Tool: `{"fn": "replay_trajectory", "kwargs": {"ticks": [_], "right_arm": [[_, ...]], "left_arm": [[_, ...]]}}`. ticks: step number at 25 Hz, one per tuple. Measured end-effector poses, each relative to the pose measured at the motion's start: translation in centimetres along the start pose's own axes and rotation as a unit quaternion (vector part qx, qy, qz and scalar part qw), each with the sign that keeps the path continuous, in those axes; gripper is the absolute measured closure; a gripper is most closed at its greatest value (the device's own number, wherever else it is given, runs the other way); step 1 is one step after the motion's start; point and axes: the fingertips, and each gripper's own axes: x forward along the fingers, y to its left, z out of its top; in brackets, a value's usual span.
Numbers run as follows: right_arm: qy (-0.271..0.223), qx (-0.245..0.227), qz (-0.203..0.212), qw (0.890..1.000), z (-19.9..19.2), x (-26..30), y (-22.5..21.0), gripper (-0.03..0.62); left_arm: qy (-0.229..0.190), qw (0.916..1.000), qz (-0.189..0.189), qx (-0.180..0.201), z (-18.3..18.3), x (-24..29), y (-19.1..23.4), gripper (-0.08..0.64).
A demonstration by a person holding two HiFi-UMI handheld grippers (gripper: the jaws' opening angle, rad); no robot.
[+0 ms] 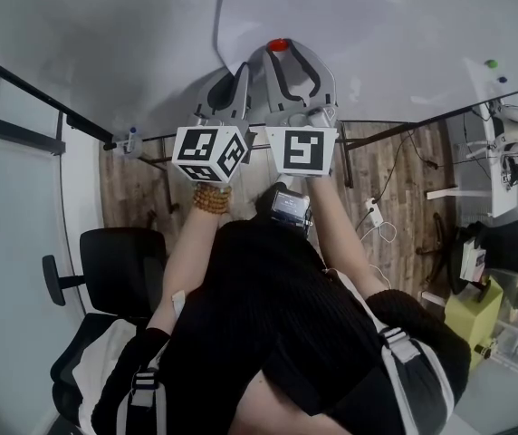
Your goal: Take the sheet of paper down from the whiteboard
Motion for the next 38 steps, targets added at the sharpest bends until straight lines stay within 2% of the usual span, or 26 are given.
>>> {"fn": "replay_trajectory", "kwargs": {"ticks": [38], "right_arm": [[0.004, 0.002, -0.004, 1.000, -0.08, 0.00, 0.00, 0.480]], "left_arm": [[0.012, 0.9999, 0.001, -0.010, -0.12, 0.09, 0.00, 0.548]]}}
